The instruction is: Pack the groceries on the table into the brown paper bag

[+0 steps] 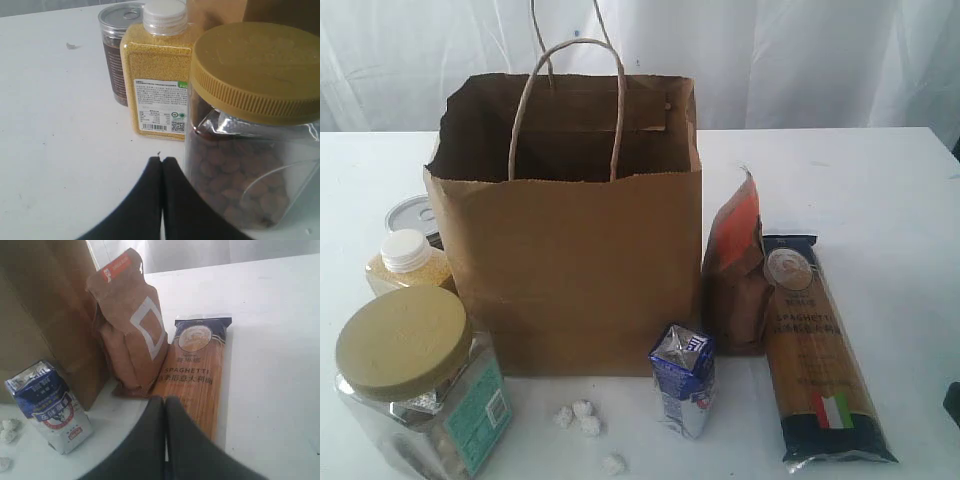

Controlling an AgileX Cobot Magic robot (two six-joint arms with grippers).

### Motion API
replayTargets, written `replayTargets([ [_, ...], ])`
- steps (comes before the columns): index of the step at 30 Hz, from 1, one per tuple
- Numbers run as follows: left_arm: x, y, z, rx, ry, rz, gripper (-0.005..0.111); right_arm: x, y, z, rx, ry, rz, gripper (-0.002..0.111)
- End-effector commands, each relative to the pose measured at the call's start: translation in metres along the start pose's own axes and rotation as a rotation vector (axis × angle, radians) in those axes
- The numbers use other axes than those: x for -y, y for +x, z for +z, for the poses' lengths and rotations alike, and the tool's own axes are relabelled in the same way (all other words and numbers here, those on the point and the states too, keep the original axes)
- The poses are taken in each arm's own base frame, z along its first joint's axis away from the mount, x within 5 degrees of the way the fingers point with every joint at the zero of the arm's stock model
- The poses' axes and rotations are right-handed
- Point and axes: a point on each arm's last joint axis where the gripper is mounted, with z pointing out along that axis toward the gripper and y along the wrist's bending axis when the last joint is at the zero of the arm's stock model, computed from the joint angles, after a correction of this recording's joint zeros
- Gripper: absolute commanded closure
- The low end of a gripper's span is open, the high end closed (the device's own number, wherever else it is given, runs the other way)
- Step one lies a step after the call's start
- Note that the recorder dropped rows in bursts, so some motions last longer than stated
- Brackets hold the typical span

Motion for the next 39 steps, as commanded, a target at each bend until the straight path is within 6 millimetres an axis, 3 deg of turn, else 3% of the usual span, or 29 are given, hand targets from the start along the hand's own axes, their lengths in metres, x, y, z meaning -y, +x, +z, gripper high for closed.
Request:
replayTargets([
  [1, 0.000, 0.001, 0.000, 0.004, -0.002, -0.014, 0.107, 0.001, 0.001, 0.000, 0.008, 0.006, -0.002, 0.108],
  [17, 0.000, 0.001, 0.000, 0.004, -0.002, -0.014, 0.107, 0.001, -0.001, 0.000, 0.028, 0.006, -0.039, 0.108],
  [21, 0.000, 0.001, 0.000, 0.004, -0.002, -0.014, 0.107, -0.006, -0.008, -0.001, 0.094, -0.075, 0.284, 0.108],
  [28, 0.000, 0.001, 0.000, 0.004, -0.002, -0.014, 0.107, -0.007, -0.027, -0.005, 0.292, -0.136, 0.397, 0.108],
  [39, 0.000, 0.001, 0.000, 0.004, -0.002, -0.014, 0.107, -0.007, -0.025, -0.004, 0.273, -0.140, 0.446, 0.108],
])
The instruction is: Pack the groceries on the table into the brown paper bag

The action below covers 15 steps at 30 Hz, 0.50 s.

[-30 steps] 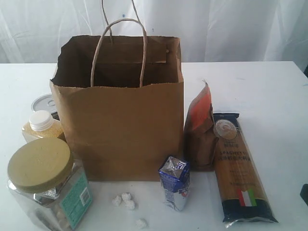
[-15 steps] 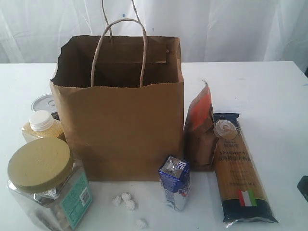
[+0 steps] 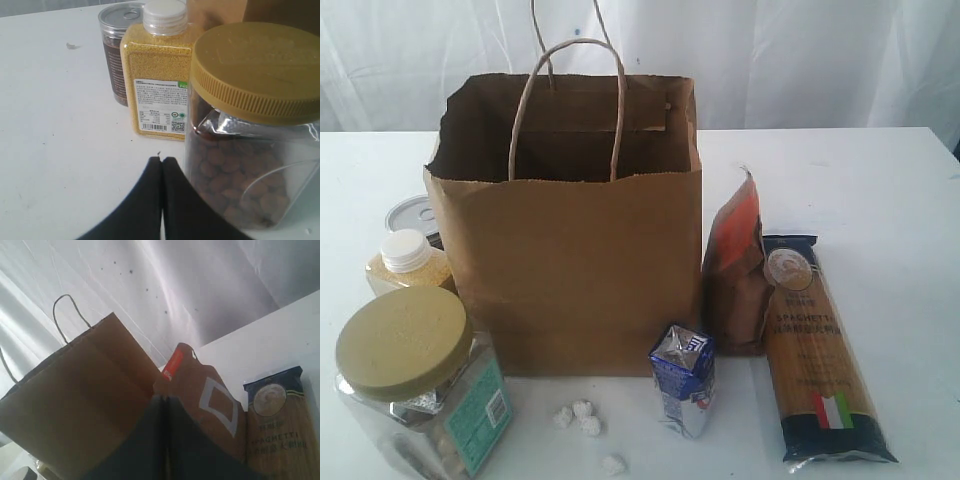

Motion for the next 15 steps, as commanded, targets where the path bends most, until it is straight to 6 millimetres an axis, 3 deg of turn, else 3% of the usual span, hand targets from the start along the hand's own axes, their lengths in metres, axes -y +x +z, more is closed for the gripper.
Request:
replayTargets([
  [1, 0.0000, 0.0006, 0.0000, 0.004, -0.002, -0.014, 0.107, 0.0012, 0.0014, -0.0004, -0.002, 0.008, 0.052, 0.108],
  [15, 0.0000, 0.0006, 0.0000, 0.004, -0.002, -0.014, 0.107, 0.0027, 0.0044, -0.0004, -0.035, 0.025, 0.044, 0.108],
])
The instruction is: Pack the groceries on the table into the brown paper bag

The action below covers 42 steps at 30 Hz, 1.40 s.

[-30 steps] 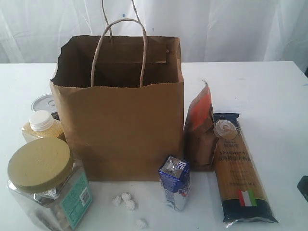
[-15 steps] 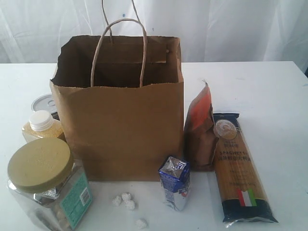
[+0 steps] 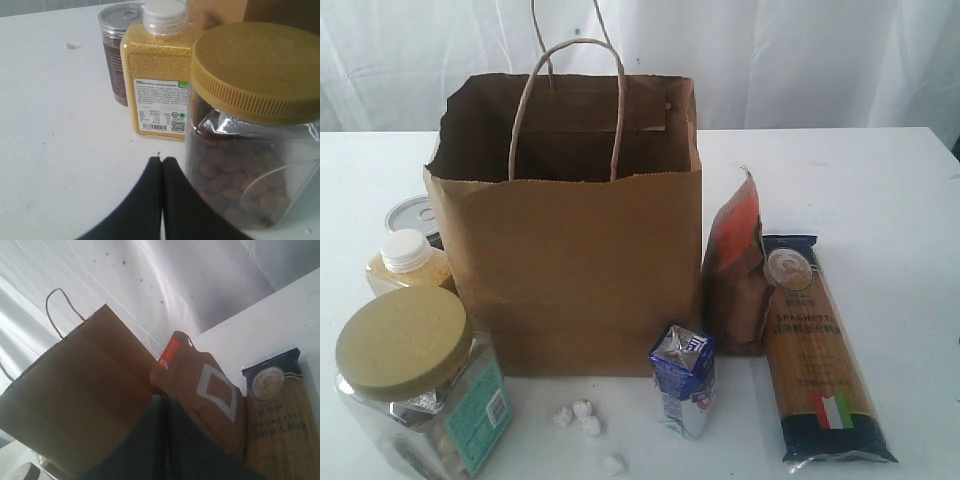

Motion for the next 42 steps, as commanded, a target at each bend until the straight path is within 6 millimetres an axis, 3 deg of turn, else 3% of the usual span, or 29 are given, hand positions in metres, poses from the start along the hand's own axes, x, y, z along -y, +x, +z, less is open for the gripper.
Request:
replayTargets([
  [1, 0.000, 0.001, 0.000, 0.004, -0.002, -0.014, 0.107, 0.001, 0.001, 0.000, -0.003, 0.009, -0.005, 0.108],
  [4, 0.000, 0.001, 0.000, 0.004, -0.002, -0.014, 0.107, 0.002, 0.004, 0.000, -0.033, 0.024, -0.039, 0.108],
  [18, 0.000, 0.001, 0.000, 0.004, -0.002, -0.014, 0.107, -0.029, -0.035, -0.012, 0.006, -0.034, -0.232, 0.108],
  [22, 0.000, 0.001, 0.000, 0.004, -0.002, -0.014, 0.107, -0.047, -0.048, -0.021, -0.042, -0.086, -0.393, 0.108],
  [25, 0.000, 0.001, 0.000, 0.004, -0.002, -0.014, 0.107, -0.067, -0.055, -0.020, -0.194, -0.171, -0.566, 0.108],
  [28, 0.000, 0.001, 0.000, 0.004, -0.002, -0.014, 0.107, -0.092, -0.065, 0.007, -0.450, -0.305, -0.723, 0.108],
  [33, 0.000, 0.001, 0.000, 0.004, -0.002, -0.014, 0.107, -0.102, -0.064, 0.068, -0.762, -0.441, -0.837, 0.106],
  [37, 0.000, 0.001, 0.000, 0.004, -0.002, -0.014, 0.107, -0.105, -0.044, 0.122, -0.901, -0.585, -0.869, 0.073],
  [42, 0.000, 0.001, 0.000, 0.004, -0.002, -0.014, 0.107, -0.113, -0.006, 0.160, -0.999, -0.646, -0.966, 0.069],
])
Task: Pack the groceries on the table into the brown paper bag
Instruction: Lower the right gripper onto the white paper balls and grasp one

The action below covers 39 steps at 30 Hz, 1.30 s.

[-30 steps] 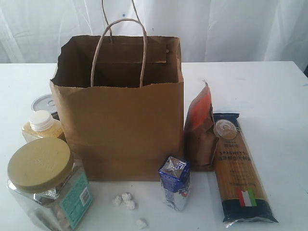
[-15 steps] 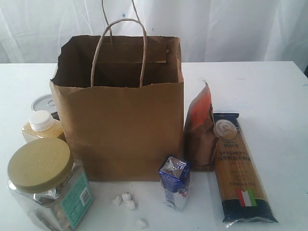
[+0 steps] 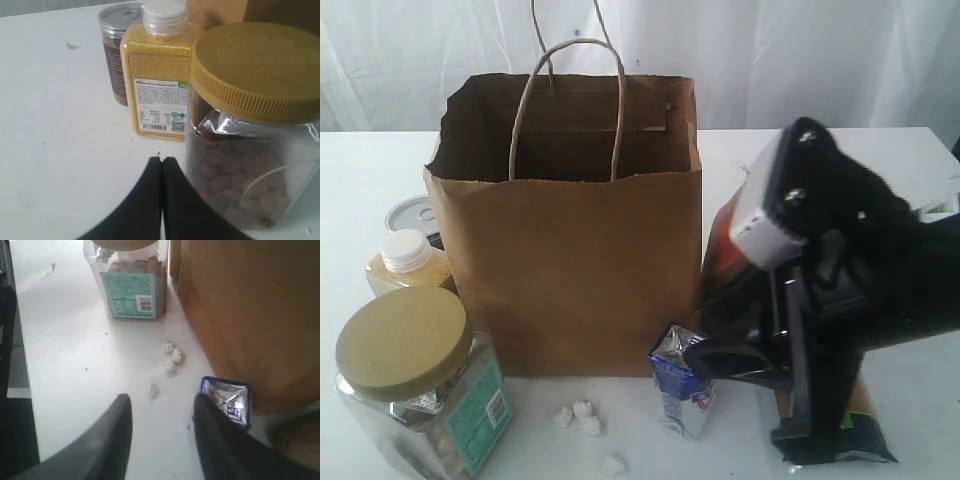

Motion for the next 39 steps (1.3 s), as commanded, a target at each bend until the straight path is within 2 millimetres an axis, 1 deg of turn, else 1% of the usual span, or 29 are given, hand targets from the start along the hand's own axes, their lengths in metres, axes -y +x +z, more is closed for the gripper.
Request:
replayTargets([
  [1, 0.000, 0.001, 0.000, 0.004, -0.002, -0.014, 0.107, 0.003, -0.011, 0.031, -0.057, -0.034, -0.092, 0.069],
  [7, 0.000, 0.001, 0.000, 0.004, -0.002, -0.014, 0.107, -0.001, -0.025, 0.073, -0.174, -0.049, -0.230, 0.069],
  [10, 0.000, 0.001, 0.000, 0.004, -0.002, -0.014, 0.107, -0.003, -0.029, 0.089, -0.246, -0.035, -0.299, 0.069],
  [14, 0.000, 0.001, 0.000, 0.004, -0.002, -0.014, 0.107, -0.006, -0.030, 0.105, -0.329, -0.012, -0.319, 0.069],
  [20, 0.000, 0.001, 0.000, 0.004, -0.002, -0.014, 0.107, -0.023, -0.021, 0.133, -0.442, -0.100, -0.392, 0.069],
  [24, 0.000, 0.001, 0.000, 0.004, -0.002, -0.014, 0.107, -0.028, -0.011, 0.150, -0.502, -0.135, -0.381, 0.069],
  [29, 0.000, 0.001, 0.000, 0.004, -0.002, -0.014, 0.107, -0.026, 0.000, 0.169, -0.548, -0.145, -0.351, 0.069],
  [32, 0.000, 0.001, 0.000, 0.004, -0.002, -0.014, 0.107, -0.024, 0.003, 0.177, -0.541, -0.137, -0.349, 0.069],
  [39, 0.000, 0.001, 0.000, 0.004, -0.002, -0.014, 0.107, -0.022, 0.003, 0.183, -0.515, -0.115, -0.352, 0.069],
])
